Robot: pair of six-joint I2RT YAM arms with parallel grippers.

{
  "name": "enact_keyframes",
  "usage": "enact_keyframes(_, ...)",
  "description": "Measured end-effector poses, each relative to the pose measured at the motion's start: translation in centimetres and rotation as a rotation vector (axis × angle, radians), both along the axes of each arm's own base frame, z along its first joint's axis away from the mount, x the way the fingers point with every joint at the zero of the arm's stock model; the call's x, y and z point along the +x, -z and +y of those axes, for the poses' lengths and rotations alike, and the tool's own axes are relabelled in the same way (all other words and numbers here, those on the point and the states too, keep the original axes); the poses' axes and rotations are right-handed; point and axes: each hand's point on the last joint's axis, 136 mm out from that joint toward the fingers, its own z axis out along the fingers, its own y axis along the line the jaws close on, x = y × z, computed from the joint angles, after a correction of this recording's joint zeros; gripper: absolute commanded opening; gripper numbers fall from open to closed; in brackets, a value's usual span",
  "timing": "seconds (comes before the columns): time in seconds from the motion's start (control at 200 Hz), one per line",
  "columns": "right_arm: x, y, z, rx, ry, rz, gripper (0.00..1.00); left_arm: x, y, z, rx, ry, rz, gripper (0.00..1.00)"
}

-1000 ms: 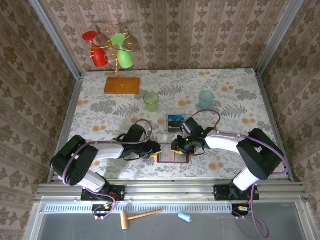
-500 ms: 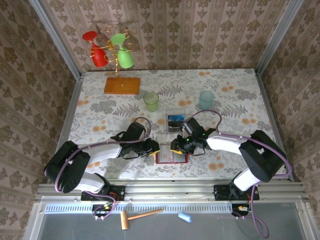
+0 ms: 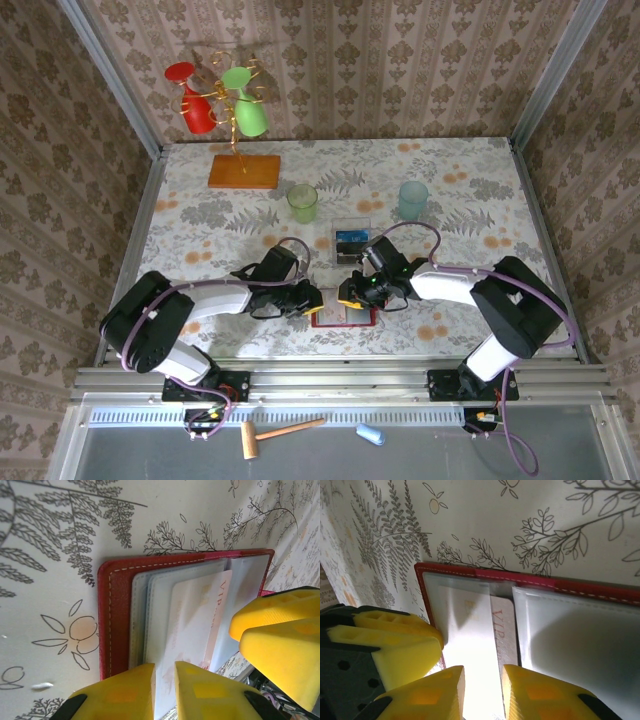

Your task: Take the credit cards out of the card holder

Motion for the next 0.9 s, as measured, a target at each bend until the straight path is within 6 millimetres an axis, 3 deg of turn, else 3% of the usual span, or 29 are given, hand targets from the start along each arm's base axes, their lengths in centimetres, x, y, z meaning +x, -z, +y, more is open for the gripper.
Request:
enact_keyframes(0.62, -0.4, 1.1, 0.1, 0.0, -0.003, 0.033, 0.25, 0.0, 0.1, 0.0, 0.003, 0.011, -0.009, 0.2)
enact_keyframes(0.9, -0.2, -0.3, -0.2, 0.001, 0.007, -0.001, 0.25, -0.1, 0.2, 0.1, 0.005, 0.012, -0.007, 0.21)
